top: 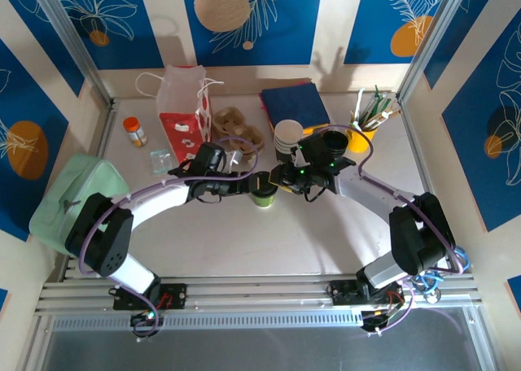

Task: Pack the takeout coffee

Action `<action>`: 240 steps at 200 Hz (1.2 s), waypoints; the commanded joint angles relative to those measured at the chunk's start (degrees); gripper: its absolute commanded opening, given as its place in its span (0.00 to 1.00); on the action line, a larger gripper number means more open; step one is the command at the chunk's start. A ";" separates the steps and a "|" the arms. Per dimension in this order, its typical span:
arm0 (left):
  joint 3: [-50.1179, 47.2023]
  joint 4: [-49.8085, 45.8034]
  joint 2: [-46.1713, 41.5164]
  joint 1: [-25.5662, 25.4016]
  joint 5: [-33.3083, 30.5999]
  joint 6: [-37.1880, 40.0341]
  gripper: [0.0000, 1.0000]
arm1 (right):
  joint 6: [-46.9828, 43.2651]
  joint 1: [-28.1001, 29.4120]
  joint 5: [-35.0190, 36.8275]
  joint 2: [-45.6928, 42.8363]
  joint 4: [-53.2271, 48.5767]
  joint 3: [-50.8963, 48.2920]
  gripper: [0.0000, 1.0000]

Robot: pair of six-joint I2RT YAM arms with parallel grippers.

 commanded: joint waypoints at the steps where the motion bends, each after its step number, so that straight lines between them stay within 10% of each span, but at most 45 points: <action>1: -3.84 -5.32 2.80 -0.41 -4.91 0.54 0.69 | -0.25 0.73 4.38 2.80 -5.62 -3.43 0.45; 186: 5.72 -10.34 -3.52 -1.35 -5.77 3.12 0.69 | -7.14 2.60 7.36 -5.14 -10.20 7.80 0.53; 240: 7.72 -13.02 -6.21 -1.30 -6.51 4.20 0.70 | -8.79 2.45 11.35 -9.37 -11.67 8.14 0.73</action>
